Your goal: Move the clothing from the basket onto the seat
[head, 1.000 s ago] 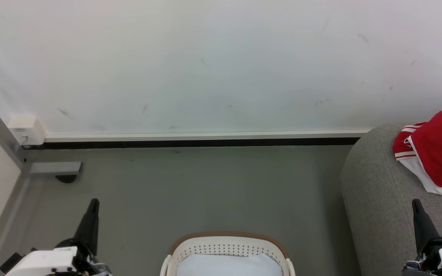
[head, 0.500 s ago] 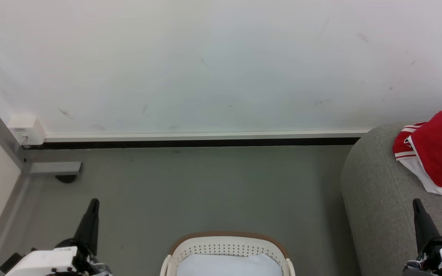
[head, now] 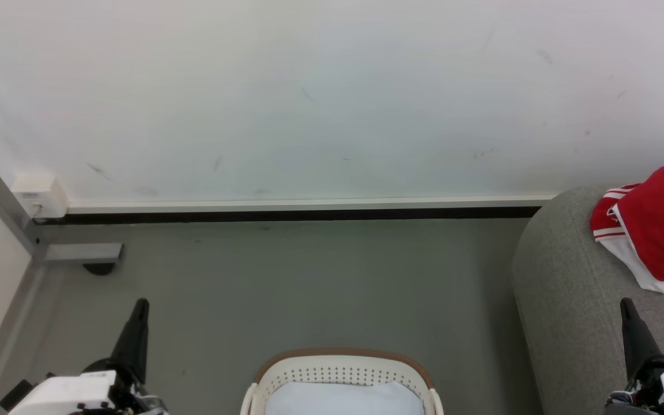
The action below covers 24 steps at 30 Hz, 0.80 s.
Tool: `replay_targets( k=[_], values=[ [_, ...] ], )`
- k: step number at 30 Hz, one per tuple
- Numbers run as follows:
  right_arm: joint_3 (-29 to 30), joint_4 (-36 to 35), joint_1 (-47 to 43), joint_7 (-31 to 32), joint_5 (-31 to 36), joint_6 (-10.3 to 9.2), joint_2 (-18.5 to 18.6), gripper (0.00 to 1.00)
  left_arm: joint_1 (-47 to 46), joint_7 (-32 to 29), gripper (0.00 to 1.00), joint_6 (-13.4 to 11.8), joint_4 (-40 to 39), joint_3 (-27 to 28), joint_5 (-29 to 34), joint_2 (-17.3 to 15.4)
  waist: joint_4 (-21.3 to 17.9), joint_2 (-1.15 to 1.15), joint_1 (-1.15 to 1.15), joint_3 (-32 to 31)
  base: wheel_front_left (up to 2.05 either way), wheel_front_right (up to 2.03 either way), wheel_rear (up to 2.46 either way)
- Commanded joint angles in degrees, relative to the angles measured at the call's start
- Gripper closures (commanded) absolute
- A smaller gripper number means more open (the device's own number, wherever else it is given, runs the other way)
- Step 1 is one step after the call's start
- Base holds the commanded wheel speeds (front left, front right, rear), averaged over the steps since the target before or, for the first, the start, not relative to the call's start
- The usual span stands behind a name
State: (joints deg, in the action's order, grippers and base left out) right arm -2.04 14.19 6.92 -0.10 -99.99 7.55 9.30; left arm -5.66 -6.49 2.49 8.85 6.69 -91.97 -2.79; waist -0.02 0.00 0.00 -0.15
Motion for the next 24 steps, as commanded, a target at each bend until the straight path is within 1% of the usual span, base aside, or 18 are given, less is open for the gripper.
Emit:
replay_targets(
  k=[1,24],
  values=[
    [-0.21,-0.35,0.29,-0.36,-0.36,-0.12,0.65,1.00,-0.50,-0.15,1.00,0.16,-0.14,0.16,-0.75,-0.08,0.00,0.00,0.00,0.00,0.00,0.00,0.00],
    [-2.64,-0.84,0.19,-2.38,-2.64,-0.12,2.56,1.00,-0.48,-0.15,1.00,0.15,-0.16,0.15,-0.76,-0.07,0.01,0.00,0.00,0.02,0.00,0.00,0.00]
  ],
)
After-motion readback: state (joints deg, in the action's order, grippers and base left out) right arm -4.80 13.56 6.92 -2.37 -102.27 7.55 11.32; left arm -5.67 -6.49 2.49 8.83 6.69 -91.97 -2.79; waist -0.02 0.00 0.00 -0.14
